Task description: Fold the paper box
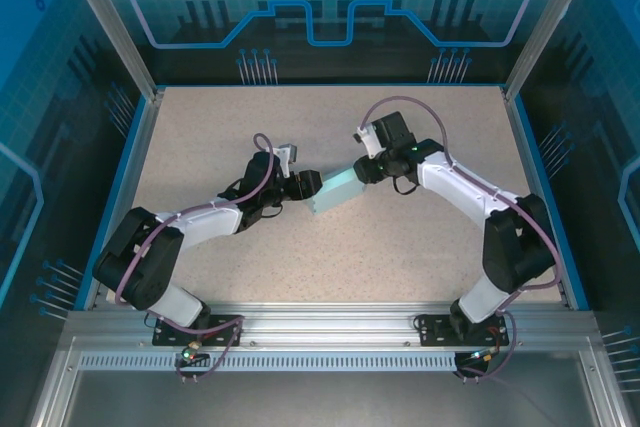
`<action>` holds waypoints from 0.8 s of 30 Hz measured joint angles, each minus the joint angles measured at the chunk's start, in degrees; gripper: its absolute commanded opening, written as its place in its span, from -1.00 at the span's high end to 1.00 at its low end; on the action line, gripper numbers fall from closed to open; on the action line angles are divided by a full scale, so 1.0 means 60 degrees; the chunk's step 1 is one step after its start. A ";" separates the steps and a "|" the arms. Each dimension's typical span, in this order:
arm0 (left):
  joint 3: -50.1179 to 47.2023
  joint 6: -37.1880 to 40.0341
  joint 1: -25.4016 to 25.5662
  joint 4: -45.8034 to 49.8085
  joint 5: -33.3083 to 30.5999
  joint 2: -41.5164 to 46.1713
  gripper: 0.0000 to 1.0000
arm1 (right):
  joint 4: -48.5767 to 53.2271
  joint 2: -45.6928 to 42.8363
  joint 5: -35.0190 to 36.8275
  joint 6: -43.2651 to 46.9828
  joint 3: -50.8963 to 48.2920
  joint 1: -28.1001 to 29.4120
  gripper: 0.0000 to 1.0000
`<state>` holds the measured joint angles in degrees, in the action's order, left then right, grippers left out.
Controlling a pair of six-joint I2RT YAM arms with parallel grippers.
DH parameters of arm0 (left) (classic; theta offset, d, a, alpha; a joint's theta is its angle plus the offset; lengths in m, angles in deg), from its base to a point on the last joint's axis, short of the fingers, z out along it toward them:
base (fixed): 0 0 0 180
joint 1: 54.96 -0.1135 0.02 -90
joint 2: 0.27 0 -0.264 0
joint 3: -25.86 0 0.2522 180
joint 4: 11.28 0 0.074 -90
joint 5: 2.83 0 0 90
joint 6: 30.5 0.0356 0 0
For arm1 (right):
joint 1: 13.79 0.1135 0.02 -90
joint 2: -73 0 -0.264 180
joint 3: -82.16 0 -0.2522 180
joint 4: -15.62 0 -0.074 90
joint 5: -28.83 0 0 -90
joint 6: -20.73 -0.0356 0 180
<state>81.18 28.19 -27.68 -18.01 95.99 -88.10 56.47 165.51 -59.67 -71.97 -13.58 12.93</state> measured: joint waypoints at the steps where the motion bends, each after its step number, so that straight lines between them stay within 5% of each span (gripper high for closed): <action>1: 0.0000 0.0000 0.0000 0.0000 -0.0004 0.0000 -0.25 | 0.0044 -0.0091 0.0004 0.0022 0.0000 0.0000 0.14; 10: 0.0000 0.0036 0.0029 0.0000 -0.0033 0.0000 -0.25 | 0.0178 -0.0415 -0.0951 0.0018 0.0623 -0.0572 0.00; 24: 0.0000 0.0044 0.0044 -0.0029 -0.0069 0.0000 -0.25 | 0.0124 0.1228 -0.2116 -0.0022 0.1359 -0.1005 -0.02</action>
<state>81.18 28.46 -27.41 -18.19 95.58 -88.10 57.22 172.87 -72.37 -72.10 -5.42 6.90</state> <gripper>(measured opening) 0.624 0.510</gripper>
